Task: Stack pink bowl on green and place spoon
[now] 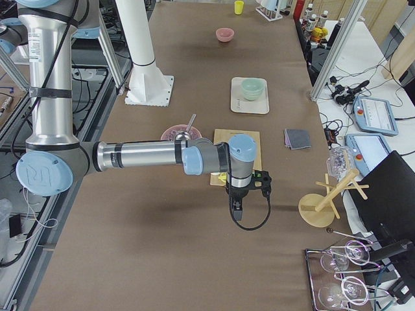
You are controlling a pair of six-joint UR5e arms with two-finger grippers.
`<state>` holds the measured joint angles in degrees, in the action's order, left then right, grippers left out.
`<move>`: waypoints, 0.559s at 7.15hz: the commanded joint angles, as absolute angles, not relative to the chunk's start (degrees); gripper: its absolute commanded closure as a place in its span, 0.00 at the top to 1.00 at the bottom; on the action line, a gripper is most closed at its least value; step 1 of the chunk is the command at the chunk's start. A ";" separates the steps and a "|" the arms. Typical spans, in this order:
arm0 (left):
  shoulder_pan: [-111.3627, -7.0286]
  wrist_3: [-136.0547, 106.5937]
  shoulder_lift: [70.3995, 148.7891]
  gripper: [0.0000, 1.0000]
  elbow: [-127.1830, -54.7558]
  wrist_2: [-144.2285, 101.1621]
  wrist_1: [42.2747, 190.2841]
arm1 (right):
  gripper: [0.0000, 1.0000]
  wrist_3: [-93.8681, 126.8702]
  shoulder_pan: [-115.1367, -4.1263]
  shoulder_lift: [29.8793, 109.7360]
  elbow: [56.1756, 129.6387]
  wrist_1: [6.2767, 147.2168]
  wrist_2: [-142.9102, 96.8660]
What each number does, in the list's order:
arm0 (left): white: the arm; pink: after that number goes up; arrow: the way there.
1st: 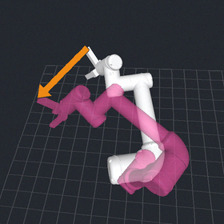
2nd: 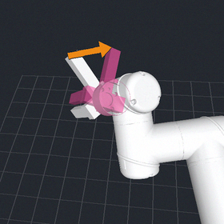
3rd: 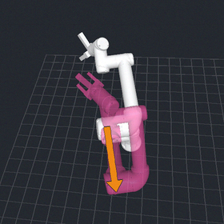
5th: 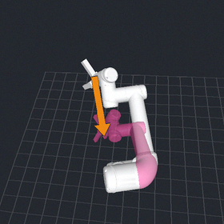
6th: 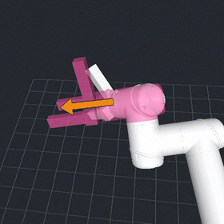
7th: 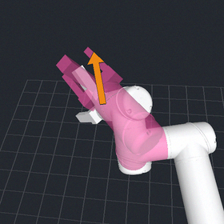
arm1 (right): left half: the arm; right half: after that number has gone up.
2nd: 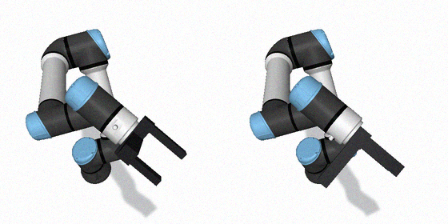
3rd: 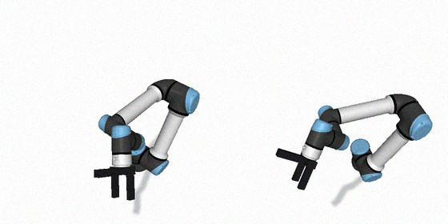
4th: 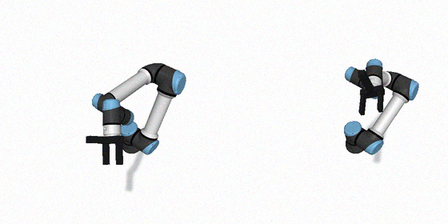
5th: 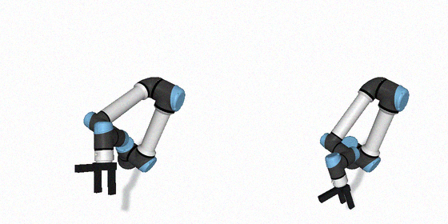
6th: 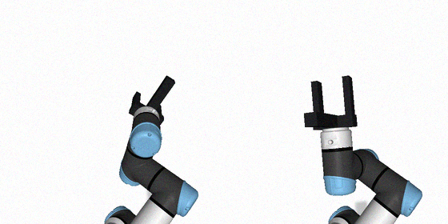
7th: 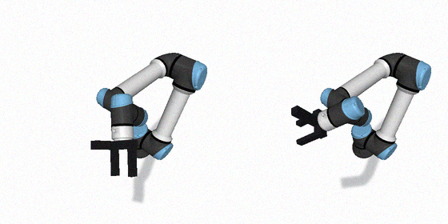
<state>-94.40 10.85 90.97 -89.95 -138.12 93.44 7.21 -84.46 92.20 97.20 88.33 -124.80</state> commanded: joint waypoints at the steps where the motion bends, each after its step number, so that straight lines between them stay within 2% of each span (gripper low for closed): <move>1: -94.39 10.81 90.97 0.99 -90.09 -138.08 93.86 | 1.00 7.21 -84.46 92.20 97.29 88.33 -124.80; 4: -94.39 10.99 90.97 0.99 -90.44 -137.82 98.32 | 1.00 7.21 -84.46 92.02 98.17 88.24 -126.56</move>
<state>-94.39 11.08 91.00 -90.44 -138.03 95.63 7.27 -84.46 92.12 97.58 88.31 -125.71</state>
